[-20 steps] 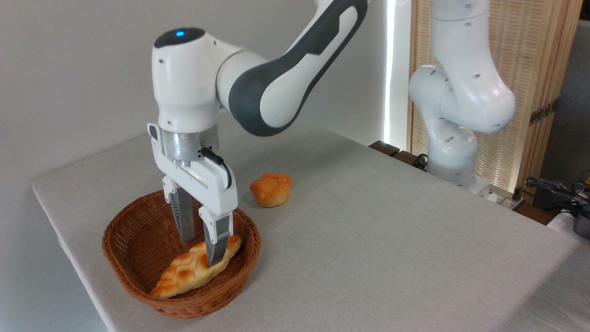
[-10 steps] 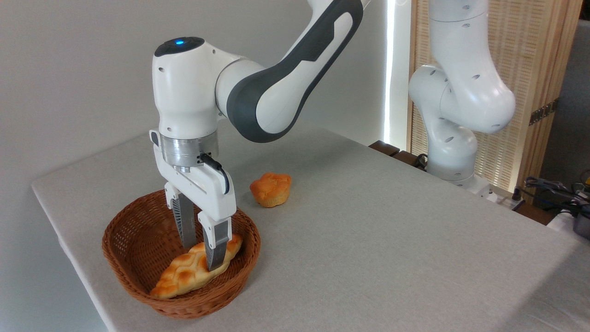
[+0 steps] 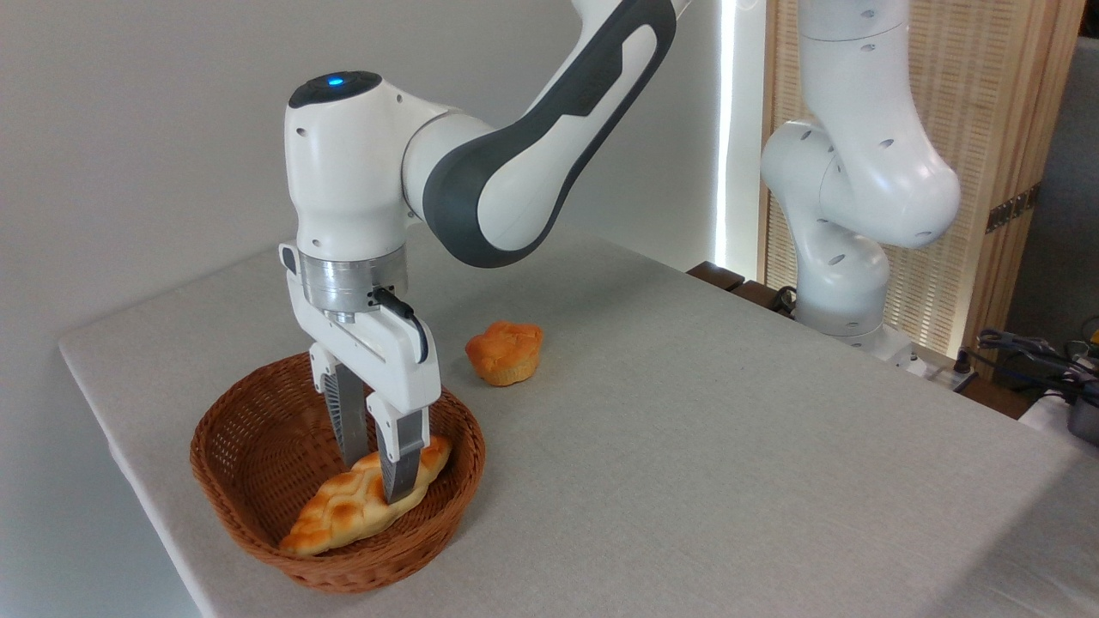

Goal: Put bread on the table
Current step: 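Descend around the braided bread and close the gripper on it, then lift the braided bread up out of the basket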

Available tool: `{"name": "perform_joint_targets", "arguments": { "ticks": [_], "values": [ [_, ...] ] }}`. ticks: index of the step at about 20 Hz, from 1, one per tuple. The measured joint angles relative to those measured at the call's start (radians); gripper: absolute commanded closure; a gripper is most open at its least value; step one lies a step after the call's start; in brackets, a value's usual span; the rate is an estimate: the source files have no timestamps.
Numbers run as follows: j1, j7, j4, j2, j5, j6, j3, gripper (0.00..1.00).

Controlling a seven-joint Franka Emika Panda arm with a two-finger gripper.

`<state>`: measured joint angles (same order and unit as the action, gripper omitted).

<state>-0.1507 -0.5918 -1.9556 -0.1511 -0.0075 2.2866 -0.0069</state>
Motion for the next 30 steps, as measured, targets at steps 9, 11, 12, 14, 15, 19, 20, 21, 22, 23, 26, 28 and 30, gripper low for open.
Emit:
{"name": "perform_joint_targets", "arguments": {
  "ticks": [9, 11, 12, 14, 15, 19, 20, 21, 22, 23, 26, 28, 30],
  "values": [
    [0.001, 0.0, -0.001, -0.001, 0.001, 0.0, 0.001, 1.0],
    [0.002, 0.0, 0.0, -0.001, 0.001, 0.0, 0.001, 1.0],
    [0.002, 0.0, 0.0, -0.001, 0.001, 0.0, 0.001, 1.0],
    [0.002, 0.0, 0.0, -0.001, 0.001, 0.0, 0.001, 1.0],
    [0.002, 0.0, 0.0, -0.001, 0.001, 0.0, 0.001, 1.0],
    [0.002, 0.0, 0.005, 0.0, 0.001, -0.004, 0.001, 1.0],
    [0.002, 0.0, 0.007, 0.0, 0.001, -0.006, 0.001, 1.0],
    [0.002, 0.0, 0.01, 0.001, 0.001, -0.008, 0.001, 1.0],
    [0.002, 0.0, 0.013, 0.001, 0.001, -0.011, 0.001, 1.0],
    [0.002, 0.0, 0.016, 0.001, 0.001, -0.015, 0.001, 1.0],
    [0.002, 0.0, 0.022, 0.003, 0.0, -0.026, 0.001, 1.0],
    [0.002, 0.0, 0.036, 0.007, -0.007, -0.052, 0.001, 1.0],
    [0.002, 0.0, 0.057, 0.011, -0.036, -0.076, 0.0, 1.0]
  ]
}}
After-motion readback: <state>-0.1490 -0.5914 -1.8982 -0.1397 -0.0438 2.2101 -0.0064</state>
